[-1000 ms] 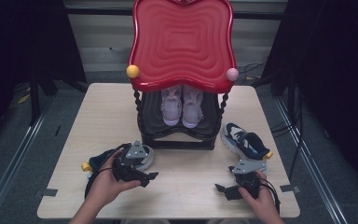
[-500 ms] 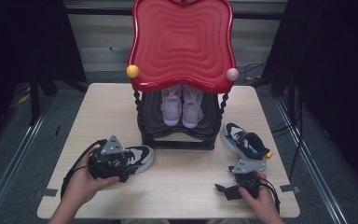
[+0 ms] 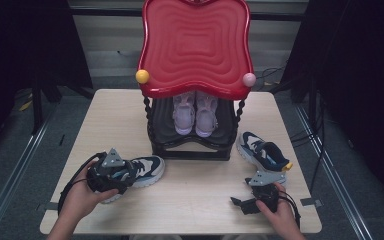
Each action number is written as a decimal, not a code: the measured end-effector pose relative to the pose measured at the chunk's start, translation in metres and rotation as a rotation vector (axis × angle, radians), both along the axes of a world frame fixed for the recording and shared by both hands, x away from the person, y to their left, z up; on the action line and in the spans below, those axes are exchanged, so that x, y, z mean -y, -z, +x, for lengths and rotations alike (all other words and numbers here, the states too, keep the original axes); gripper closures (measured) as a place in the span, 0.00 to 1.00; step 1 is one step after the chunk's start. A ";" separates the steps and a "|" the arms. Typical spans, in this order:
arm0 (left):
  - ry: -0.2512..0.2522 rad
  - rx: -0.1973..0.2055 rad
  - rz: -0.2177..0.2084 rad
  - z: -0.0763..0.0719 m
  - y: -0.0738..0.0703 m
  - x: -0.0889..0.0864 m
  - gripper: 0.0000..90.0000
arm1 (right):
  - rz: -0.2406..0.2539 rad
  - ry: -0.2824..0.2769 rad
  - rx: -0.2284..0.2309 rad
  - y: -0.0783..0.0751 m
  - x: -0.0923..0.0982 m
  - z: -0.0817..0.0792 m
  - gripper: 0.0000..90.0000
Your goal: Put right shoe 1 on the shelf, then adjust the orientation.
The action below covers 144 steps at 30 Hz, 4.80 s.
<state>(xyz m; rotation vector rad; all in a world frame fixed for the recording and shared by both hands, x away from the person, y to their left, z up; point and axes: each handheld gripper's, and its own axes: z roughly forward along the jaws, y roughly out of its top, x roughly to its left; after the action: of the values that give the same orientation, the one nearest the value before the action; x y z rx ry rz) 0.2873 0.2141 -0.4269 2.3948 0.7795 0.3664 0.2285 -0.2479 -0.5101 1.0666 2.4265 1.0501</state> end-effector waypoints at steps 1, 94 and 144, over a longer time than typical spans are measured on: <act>-0.001 0.000 0.003 0.001 0.000 0.000 0.42 | 0.000 0.000 0.000 0.000 0.000 0.000 0.13; -0.396 0.020 -0.071 0.032 0.007 0.010 0.89 | -0.003 -0.006 -0.001 0.000 -0.001 0.001 0.12; -0.207 0.002 -0.114 0.021 -0.008 0.020 0.45 | -0.005 -0.011 0.001 0.000 -0.001 0.002 0.12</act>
<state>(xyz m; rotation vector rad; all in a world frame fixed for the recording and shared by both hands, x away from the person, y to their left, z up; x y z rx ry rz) 0.3078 0.1943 -0.4192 2.2136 1.0237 0.3965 0.2304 -0.2464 -0.5102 1.0520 2.4350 1.0477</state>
